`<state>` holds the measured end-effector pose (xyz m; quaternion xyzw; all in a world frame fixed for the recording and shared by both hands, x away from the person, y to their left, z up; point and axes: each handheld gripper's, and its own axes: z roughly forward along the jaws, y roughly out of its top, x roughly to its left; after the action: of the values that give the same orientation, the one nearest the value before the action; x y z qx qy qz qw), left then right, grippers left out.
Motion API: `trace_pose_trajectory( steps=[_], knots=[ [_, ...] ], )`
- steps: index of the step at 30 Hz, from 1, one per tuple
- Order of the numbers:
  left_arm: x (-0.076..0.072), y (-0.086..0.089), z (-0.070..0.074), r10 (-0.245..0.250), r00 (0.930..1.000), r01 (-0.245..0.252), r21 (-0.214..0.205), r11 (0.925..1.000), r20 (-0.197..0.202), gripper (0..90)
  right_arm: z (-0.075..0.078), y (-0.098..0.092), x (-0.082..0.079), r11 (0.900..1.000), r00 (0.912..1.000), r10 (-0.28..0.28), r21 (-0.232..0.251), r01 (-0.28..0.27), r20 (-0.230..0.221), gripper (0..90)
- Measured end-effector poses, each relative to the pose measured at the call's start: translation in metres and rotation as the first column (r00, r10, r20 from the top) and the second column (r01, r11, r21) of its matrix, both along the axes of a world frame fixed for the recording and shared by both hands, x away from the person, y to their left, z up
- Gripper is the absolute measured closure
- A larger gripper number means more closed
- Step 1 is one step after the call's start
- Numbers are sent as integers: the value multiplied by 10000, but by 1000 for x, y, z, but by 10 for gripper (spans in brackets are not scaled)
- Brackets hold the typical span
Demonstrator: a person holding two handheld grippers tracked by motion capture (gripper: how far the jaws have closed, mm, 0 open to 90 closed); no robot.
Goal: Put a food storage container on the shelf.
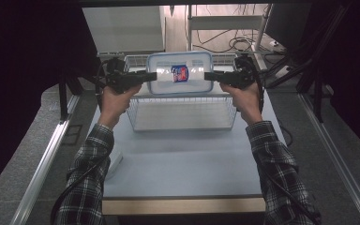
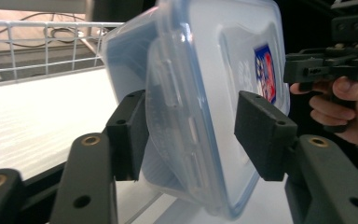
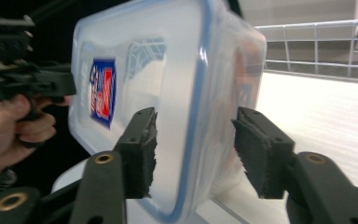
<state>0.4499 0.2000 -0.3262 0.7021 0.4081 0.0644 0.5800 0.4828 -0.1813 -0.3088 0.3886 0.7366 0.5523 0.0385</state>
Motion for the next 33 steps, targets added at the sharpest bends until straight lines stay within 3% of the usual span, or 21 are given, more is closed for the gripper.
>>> trace_pose_trajectory(
  steps=[2,4,6,9,14,20,23,29,33],
  knots=[
    [1,-1,-1,48,9999,-48,63,10000,-117,410,-1,4,0,9993,10000,-58,-382,59,22,489],
    [4,1,-4,14,9996,-20,-187,9998,-299,399,-4,10,1,9974,9999,-163,-699,165,38,460],
    [6,2,-6,10,9993,-23,-345,9994,-374,402,-6,9,3,9989,9997,-216,-406,212,-71,465],
    [7,0,-4,133,9992,-138,-113,9998,-374,378,-7,7,5,9996,9994,-210,-185,205,-270,478],
    [9,0,-2,351,9982,-346,97,9994,-495,342,-7,7,6,9992,9990,-329,-249,322,-308,487],
    [10,-3,0,981,9947,-960,639,9933,-299,283,-6,9,9,9980,9961,-633,25,635,-614,492],
    [8,-6,2,1270,9919,-1266,941,9875,23,269,-7,9,10,9968,9940,-753,212,772,-790,491],
    [4,-6,2,1263,9917,-1280,1030,9864,228,369,-5,8,8,9926,9932,-1137,404,1147,-262,547],
    [2,-4,2,1301,9911,-1323,1007,9861,282,404,-2,9,5,9926,9926,-1214,68,1213,68,572]
  ],
)
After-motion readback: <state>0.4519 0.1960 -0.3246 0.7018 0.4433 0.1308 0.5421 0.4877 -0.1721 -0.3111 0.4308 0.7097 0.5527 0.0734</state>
